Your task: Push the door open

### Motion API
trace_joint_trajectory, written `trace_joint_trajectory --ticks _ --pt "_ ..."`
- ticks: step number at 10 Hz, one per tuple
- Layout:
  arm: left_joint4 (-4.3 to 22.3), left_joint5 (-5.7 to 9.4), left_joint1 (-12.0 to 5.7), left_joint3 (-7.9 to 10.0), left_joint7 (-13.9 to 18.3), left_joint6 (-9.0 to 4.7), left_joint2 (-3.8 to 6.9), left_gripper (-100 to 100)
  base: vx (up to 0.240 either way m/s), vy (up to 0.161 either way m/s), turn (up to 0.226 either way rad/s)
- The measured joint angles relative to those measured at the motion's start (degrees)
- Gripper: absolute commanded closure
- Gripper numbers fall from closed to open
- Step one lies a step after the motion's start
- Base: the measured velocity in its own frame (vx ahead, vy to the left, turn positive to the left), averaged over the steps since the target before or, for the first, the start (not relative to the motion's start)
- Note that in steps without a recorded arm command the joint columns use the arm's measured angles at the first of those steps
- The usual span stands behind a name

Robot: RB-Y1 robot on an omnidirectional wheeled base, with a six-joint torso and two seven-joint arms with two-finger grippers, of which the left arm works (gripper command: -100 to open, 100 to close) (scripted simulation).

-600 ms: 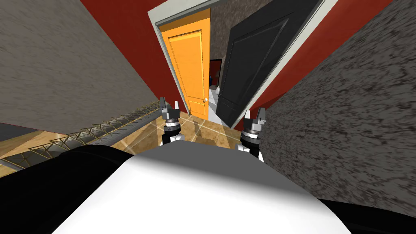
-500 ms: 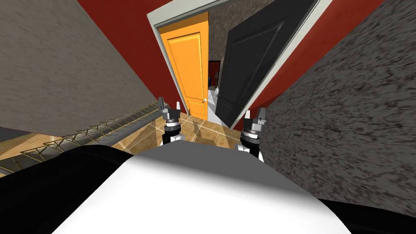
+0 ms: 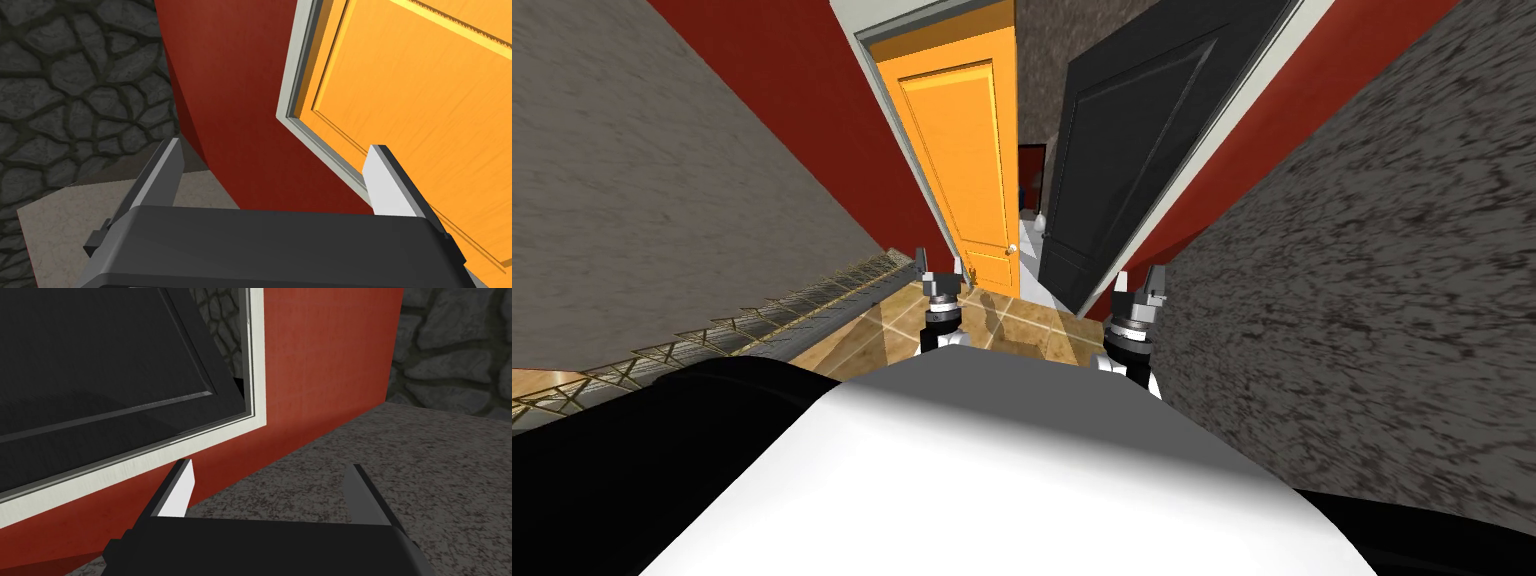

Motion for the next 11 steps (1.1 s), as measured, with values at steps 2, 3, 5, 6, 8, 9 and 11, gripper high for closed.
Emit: trace_joint_trajectory --ticks 2,3,5,6,8,9,11 --pt "2.28 1.32 -0.53 -0.12 1.56 -0.40 0.48 -100 0.093 0.044 -0.134" --pt "3.46 1.88 -0.69 -0.16 2.29 -0.88 0.73 -100 0.080 0.046 -0.092" --pt "5.52 2.71 -1.21 -0.56 3.37 -1.51 0.83 -100 0.077 0.061 -0.114" --pt "6.68 3.27 -1.65 -0.57 3.99 -1.71 0.98 -100 0.079 0.059 -0.125" --pt "8.83 4.43 -2.01 -0.69 5.47 -2.38 1.30 -100 0.084 0.065 -0.114" --pt "10.18 5.11 -2.45 -0.56 6.29 -2.70 1.58 -100 0.090 0.067 -0.114" --pt "12.19 6.30 -2.88 -0.73 7.76 -3.16 1.79 -100 0.085 0.076 -0.139"
